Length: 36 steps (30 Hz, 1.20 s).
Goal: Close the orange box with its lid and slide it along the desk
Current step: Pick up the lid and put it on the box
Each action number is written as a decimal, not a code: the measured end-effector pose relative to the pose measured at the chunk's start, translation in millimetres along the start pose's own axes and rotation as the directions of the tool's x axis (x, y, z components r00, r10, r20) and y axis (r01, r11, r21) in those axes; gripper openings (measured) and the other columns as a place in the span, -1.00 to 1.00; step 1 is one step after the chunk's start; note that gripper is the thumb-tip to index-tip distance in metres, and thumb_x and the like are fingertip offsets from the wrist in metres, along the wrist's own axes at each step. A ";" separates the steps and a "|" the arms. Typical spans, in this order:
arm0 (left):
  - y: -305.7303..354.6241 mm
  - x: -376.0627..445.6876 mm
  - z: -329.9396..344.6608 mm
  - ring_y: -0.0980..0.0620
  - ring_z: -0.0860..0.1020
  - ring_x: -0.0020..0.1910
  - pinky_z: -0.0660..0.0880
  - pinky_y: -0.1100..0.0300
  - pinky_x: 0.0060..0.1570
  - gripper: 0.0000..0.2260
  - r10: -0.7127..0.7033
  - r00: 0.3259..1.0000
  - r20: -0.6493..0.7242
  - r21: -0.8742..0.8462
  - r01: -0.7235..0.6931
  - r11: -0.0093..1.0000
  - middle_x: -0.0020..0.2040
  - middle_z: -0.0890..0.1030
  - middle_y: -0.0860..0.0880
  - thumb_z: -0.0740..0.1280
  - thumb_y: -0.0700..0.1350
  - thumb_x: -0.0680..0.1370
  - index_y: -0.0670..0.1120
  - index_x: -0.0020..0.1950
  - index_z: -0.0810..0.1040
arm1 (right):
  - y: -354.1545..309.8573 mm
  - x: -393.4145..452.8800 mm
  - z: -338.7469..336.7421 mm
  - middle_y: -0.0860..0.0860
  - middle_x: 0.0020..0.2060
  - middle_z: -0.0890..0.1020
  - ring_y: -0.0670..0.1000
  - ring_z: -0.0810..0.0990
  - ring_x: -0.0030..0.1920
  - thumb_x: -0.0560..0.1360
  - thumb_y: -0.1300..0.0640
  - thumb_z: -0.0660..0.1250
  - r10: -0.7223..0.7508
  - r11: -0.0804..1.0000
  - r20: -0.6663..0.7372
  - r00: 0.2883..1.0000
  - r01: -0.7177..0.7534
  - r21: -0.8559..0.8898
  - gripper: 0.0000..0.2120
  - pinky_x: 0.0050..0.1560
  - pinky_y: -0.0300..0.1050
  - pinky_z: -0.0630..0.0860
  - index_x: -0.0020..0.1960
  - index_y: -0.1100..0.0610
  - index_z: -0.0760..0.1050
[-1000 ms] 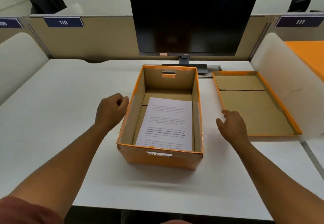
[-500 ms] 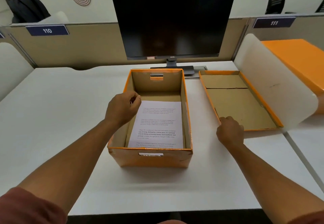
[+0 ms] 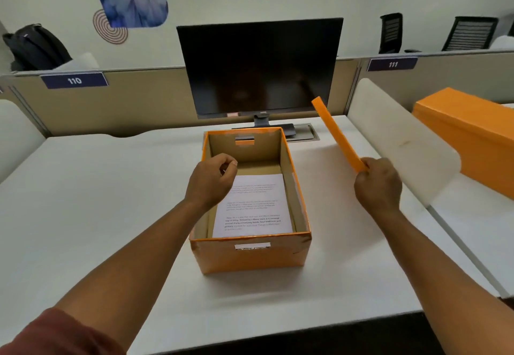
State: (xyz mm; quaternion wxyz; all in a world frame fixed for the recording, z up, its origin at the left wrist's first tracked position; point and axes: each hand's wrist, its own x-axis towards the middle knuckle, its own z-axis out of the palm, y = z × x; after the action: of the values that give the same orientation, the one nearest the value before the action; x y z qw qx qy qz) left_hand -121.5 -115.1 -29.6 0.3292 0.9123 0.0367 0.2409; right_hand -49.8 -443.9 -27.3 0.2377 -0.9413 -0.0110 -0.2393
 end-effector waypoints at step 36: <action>44.4 -97.7 -87.3 -0.09 0.49 0.20 0.48 -0.02 0.03 -0.52 -0.404 0.791 0.459 -0.556 0.611 0.563 0.36 0.46 -0.03 -0.03 0.21 0.65 0.04 0.51 0.23 | -125.5 -111.1 -141.2 0.05 0.24 0.60 0.13 0.62 0.18 0.63 0.04 0.17 0.016 -0.034 0.392 0.920 -0.392 0.919 -0.76 0.04 0.04 0.64 0.28 -0.03 0.45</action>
State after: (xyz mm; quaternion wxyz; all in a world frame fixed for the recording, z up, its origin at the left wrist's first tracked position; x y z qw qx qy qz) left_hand -252.2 -120.8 15.6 0.6962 0.6992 0.1626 -0.0010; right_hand -227.9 -386.2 86.7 0.8586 -0.5082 -0.0670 0.0058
